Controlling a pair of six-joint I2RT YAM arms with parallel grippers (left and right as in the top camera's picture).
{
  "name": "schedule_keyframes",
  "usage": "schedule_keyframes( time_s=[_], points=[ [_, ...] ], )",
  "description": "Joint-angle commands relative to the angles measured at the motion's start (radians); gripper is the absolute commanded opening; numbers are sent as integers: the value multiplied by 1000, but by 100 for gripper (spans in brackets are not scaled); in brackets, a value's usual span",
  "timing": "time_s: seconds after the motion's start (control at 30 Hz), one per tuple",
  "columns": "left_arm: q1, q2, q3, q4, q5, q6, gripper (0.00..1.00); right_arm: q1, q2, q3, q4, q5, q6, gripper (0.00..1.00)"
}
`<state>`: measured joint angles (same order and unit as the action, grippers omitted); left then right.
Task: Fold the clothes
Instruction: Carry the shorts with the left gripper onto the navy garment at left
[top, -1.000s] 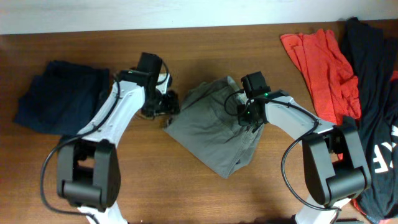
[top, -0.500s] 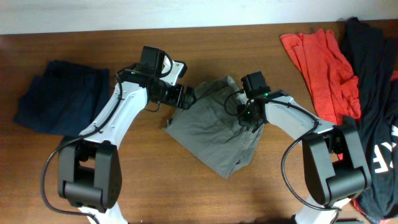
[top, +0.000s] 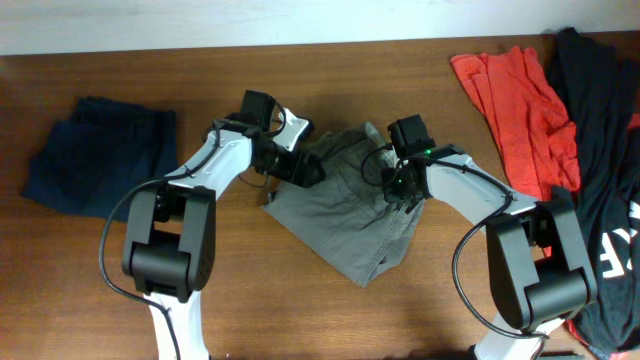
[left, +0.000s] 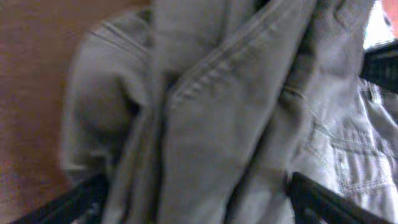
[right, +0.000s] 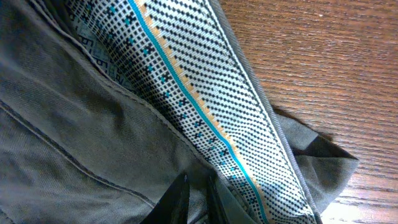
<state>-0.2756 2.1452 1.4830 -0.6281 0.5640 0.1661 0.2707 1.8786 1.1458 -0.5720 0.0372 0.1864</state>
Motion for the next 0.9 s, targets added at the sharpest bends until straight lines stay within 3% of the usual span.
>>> schedule_keyframes(
  time_s=[0.0,0.1,0.2,0.3,0.4,0.57,0.7,0.87],
  points=[
    [-39,56,-7,-47,50,32,75,-8,10,-10,-3,19,5,16],
    [-55,56,-7,-45,50,38,45,-8,9,-10,-11,19,5,16],
    [-55,55,-4,-43,49,49,0,-9,0,3,-64,20,13,15],
    [-39,49,24,-92,15,60,0,-11,-50,54,-139,25,13,15],
    [31,11,105,-228,-177,57,0,-24,-165,181,-261,36,12,16],
    [224,-108,209,-360,-274,27,1,-52,-315,363,-444,96,1,17],
    [413,-205,285,-410,-443,39,0,-65,-401,396,-518,110,1,17],
    [564,-243,396,-421,-450,53,1,-64,-418,396,-558,110,2,17]
  ],
)
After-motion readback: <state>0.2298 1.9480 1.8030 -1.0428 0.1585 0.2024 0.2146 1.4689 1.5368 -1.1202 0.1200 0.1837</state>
